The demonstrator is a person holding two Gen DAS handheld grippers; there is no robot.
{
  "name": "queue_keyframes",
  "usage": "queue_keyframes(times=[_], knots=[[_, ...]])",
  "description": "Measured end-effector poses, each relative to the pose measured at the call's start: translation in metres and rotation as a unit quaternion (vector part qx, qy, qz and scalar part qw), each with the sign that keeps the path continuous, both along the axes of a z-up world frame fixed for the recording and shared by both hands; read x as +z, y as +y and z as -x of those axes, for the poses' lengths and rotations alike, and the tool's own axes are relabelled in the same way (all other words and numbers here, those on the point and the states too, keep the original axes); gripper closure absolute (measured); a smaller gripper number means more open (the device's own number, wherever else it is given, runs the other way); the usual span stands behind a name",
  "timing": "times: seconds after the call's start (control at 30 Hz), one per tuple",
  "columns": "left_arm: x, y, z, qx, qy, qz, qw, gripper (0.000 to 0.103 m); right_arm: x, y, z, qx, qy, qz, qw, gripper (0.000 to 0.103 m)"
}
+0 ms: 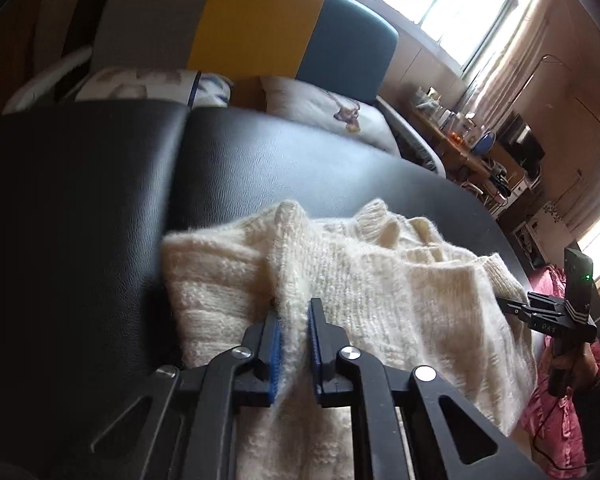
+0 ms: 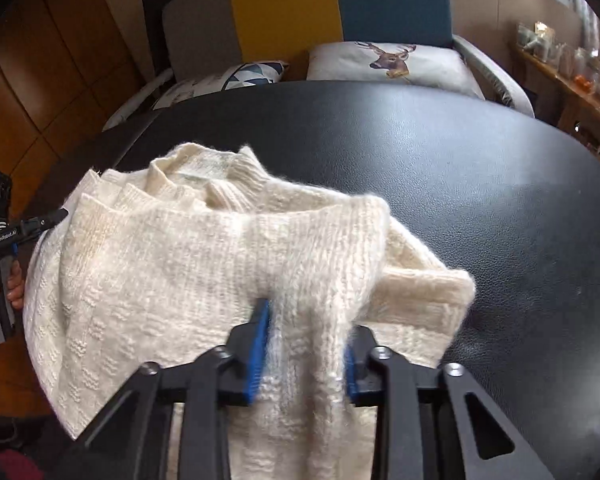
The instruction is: Fold clothes
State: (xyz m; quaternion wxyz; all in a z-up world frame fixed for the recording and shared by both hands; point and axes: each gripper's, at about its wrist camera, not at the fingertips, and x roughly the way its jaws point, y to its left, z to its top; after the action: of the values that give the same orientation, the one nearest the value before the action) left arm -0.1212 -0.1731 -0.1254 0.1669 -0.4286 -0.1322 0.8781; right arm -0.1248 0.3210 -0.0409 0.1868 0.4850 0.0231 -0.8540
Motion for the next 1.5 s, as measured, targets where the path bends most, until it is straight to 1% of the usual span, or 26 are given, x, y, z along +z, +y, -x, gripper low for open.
queue_keyframes(times=[0.1, 0.17, 0.23, 0.27, 0.37, 0.43, 0.5, 0.53, 0.6, 0.67, 0.73, 0.8, 0.87, 0.9, 1.0, 1.03, 1.07, 1.13, 1.17, 1.2, 1.23, 1.27, 1.33, 1.4, 1.47, 1.5], knots=[[0.019, -0.004, -0.009, -0.003, 0.029, -0.019, 0.9994, 0.095, 0.014, -0.011, -0.008, 0.017, 0.019, -0.027, 0.999, 0.081], [0.031, -0.009, -0.012, 0.000, 0.045, -0.031, 0.9985, 0.095, 0.031, -0.016, -0.015, 0.026, 0.043, -0.041, 0.998, 0.082], [0.036, -0.014, -0.008, 0.016, 0.049, -0.037, 0.9980, 0.095, 0.053, -0.018, -0.019, 0.026, 0.078, -0.053, 0.995, 0.082], [0.031, -0.017, -0.002, 0.028, 0.038, -0.037, 0.9982, 0.095, 0.058, -0.016, -0.018, 0.020, 0.087, -0.056, 0.994, 0.082], [0.000, -0.025, 0.021, 0.072, -0.022, -0.031, 0.9967, 0.095, 0.066, -0.011, -0.008, -0.004, 0.106, -0.065, 0.992, 0.084], [-0.025, -0.025, 0.031, 0.086, -0.059, -0.022, 0.9943, 0.095, 0.047, 0.001, 0.010, -0.040, 0.076, -0.054, 0.995, 0.084], [-0.026, -0.023, 0.030, 0.094, -0.060, -0.010, 0.9937, 0.094, 0.008, 0.018, 0.029, -0.079, 0.019, -0.039, 0.996, 0.084], [-0.024, -0.022, 0.028, 0.097, -0.057, -0.004, 0.9936, 0.092, -0.010, 0.027, 0.032, -0.093, -0.002, -0.019, 0.995, 0.084], [-0.019, -0.020, 0.026, 0.105, -0.050, 0.008, 0.9932, 0.089, -0.018, 0.044, 0.027, -0.118, 0.009, 0.049, 0.992, 0.084], [-0.014, -0.018, 0.023, 0.113, -0.044, 0.020, 0.9925, 0.079, -0.019, 0.049, 0.022, -0.124, 0.013, 0.066, 0.990, 0.085], [-0.001, -0.012, 0.015, 0.128, -0.022, 0.053, 0.9902, 0.079, -0.019, 0.050, 0.021, -0.123, 0.015, 0.069, 0.990, 0.085], [0.014, -0.005, 0.001, 0.136, 0.016, 0.069, 0.9882, 0.080, -0.016, 0.051, 0.021, -0.121, 0.013, 0.074, 0.990, 0.082], [0.026, 0.002, -0.015, 0.135, 0.048, 0.076, 0.9868, 0.080, -0.006, 0.055, 0.019, -0.123, 0.013, 0.082, 0.989, 0.071], [0.029, 0.005, -0.022, 0.129, 0.056, 0.070, 0.9875, 0.080, 0.001, 0.057, 0.014, -0.126, 0.021, 0.084, 0.988, 0.068], [0.027, 0.021, -0.039, 0.080, 0.058, 0.037, 0.9944, 0.079, 0.023, 0.061, -0.009, -0.112, 0.053, 0.089, 0.988, 0.049], [0.022, 0.029, -0.043, 0.064, 0.054, 0.044, 0.9955, 0.079, 0.028, 0.059, -0.020, -0.094, 0.054, 0.099, 0.989, 0.046], [0.014, 0.036, -0.046, 0.052, 0.047, 0.063, 0.9956, 0.079, 0.032, 0.057, -0.031, -0.075, 0.053, 0.111, 0.990, 0.045], [-0.004, 0.042, -0.050, 0.048, 0.035, 0.082, 0.9948, 0.079, 0.030, 0.048, -0.051, -0.030, 0.031, 0.133, 0.990, 0.041], [-0.013, 0.043, -0.053, 0.048, 0.030, 0.089, 0.9944, 0.078, 0.024, 0.042, -0.059, -0.013, 0.017, 0.126, 0.992, 0.039], [-0.017, 0.042, -0.055, 0.047, 0.025, 0.094, 0.9942, 0.078, 0.010, 0.035, -0.066, -0.002, -0.006, 0.103, 0.995, 0.033], [-0.015, 0.041, -0.055, 0.046, 0.019, 0.099, 0.9939, 0.079, -0.007, 0.027, -0.072, 0.006, -0.032, 0.076, 0.997, 0.032], [-0.012, 0.041, -0.054, 0.043, 0.010, 0.107, 0.9933, 0.079, -0.012, 0.023, -0.081, 0.013, -0.013, 0.063, 0.998, 0.032], [-0.007, 0.041, -0.052, 0.036, 0.000, 0.129, 0.9910, 0.079, -0.011, 0.023, -0.090, 0.011, -0.008, 0.074, 0.997, 0.032], [0.001, 0.041, -0.051, 0.034, -0.003, 0.147, 0.9886, 0.079, -0.003, 0.031, -0.094, 0.008, -0.032, 0.122, 0.992, 0.032], [0.012, 0.043, -0.053, 0.039, -0.003, 0.148, 0.9883, 0.079, 0.007, 0.045, -0.105, 0.005, -0.027, 0.158, 0.987, 0.032], [0.018, 0.046, -0.059, 0.035, 0.004, 0.137, 0.9900, 0.079, 0.012, 0.053, -0.111, 0.004, -0.021, 0.175, 0.984, 0.032]])
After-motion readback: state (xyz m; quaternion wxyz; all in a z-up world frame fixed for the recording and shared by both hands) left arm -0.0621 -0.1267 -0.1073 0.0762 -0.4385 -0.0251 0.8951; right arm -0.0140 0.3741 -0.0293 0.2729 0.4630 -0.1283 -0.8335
